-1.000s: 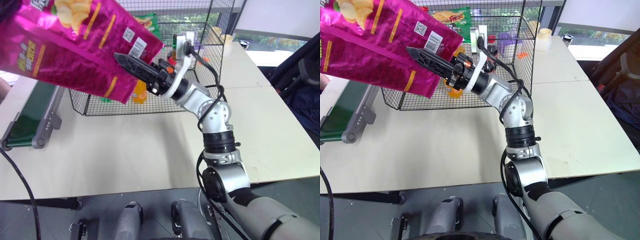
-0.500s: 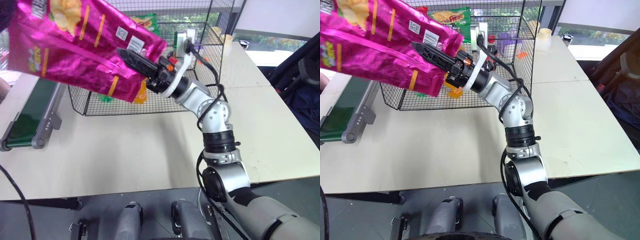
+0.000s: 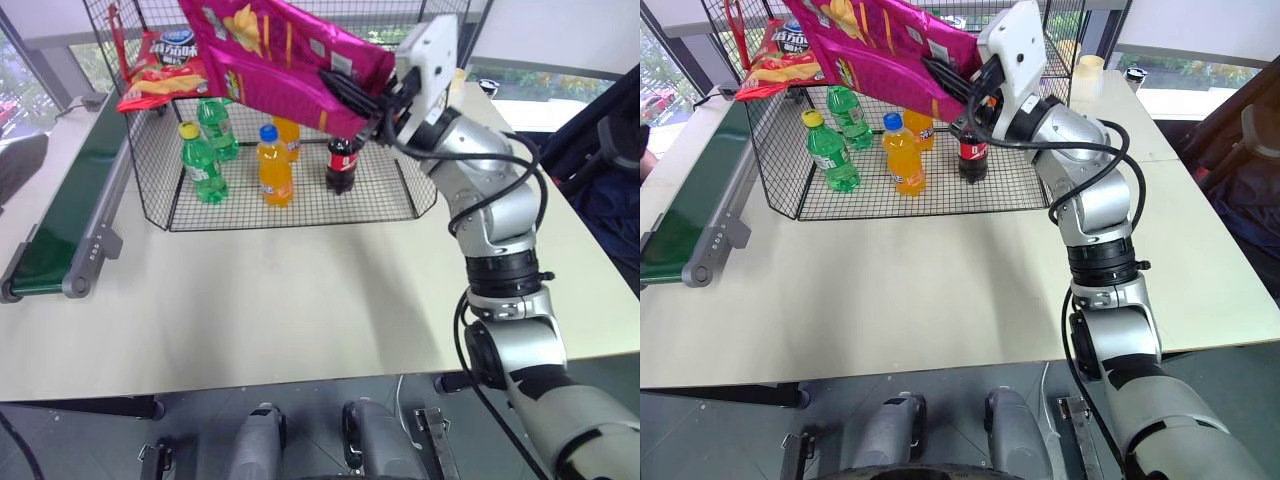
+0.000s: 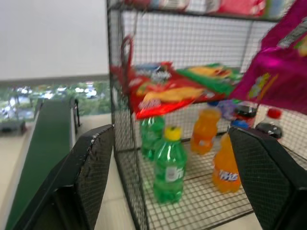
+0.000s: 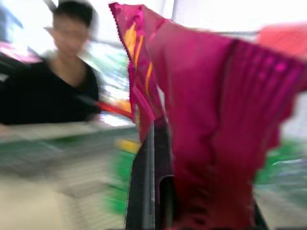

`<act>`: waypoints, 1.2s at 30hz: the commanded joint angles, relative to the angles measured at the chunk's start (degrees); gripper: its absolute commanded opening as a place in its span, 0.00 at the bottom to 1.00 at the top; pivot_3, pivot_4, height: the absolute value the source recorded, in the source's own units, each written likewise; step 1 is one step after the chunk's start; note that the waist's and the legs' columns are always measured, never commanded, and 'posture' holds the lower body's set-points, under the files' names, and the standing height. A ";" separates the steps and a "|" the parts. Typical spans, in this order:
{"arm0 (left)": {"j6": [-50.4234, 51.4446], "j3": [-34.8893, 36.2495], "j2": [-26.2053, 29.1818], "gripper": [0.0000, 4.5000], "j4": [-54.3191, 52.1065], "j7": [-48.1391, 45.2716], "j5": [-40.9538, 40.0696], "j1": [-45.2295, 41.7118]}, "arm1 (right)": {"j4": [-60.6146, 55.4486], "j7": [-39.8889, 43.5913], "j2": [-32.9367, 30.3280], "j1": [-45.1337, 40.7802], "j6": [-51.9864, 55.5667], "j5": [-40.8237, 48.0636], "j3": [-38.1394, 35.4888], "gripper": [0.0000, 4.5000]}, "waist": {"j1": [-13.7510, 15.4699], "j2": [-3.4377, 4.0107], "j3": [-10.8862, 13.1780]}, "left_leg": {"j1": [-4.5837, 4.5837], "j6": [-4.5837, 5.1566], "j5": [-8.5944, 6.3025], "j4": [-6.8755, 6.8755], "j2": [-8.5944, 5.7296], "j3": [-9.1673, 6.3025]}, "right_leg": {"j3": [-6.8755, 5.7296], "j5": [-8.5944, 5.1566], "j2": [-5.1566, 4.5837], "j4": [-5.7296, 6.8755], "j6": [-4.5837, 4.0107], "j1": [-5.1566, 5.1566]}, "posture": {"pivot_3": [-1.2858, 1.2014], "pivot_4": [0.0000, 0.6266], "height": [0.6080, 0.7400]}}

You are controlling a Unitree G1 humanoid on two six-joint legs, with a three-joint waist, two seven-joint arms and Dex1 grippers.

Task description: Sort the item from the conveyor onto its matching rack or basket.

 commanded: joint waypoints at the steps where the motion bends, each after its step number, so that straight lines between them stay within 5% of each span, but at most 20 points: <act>1: -4.01 -4.48 -2.86 0.88 -0.82 0.26 3.52 -2.46 | -1.45 -6.41 -2.38 -4.51 -12.07 -12.90 2.48 0.00 | -0.03 -0.01 0.00 | -0.01 -0.01 0.00 0.01 0.00 -0.01 | 0.00 0.01 0.00 0.00 0.01 0.00 | 0.52 0.24 1.00; 13: -9.28 -12.50 -10.39 0.88 3.25 -0.78 9.45 -8.89 | 9.71 -19.75 -8.38 -10.59 -26.09 -39.44 9.79 0.00 | -0.10 -0.07 -0.04 | -0.05 -0.01 0.01 0.05 -0.04 -0.01 | 0.01 0.11 -0.04 0.02 0.16 -0.01 | 0.52 0.24 1.00; 20: -10.62 -13.83 -12.38 0.88 3.25 -0.94 10.92 -9.51 | 24.69 -32.32 -10.64 -16.81 -20.52 -59.75 18.05 0.00 | -0.07 -0.07 -0.03 | -0.09 -0.01 0.01 0.06 -0.05 -0.01 | 0.02 0.06 -0.06 0.02 0.06 -0.05 | 0.52 0.24 1.00; 36: -10.30 -14.08 -14.34 0.88 0.34 0.72 11.72 -9.21 | 50.88 -44.27 3.53 -26.66 5.90 -60.27 18.36 0.00 | -0.84 -0.06 -0.03 | -0.34 -0.01 0.01 0.02 -0.06 -0.10 | -0.01 0.15 -0.05 0.09 0.18 -0.27 | 0.52 0.24 1.00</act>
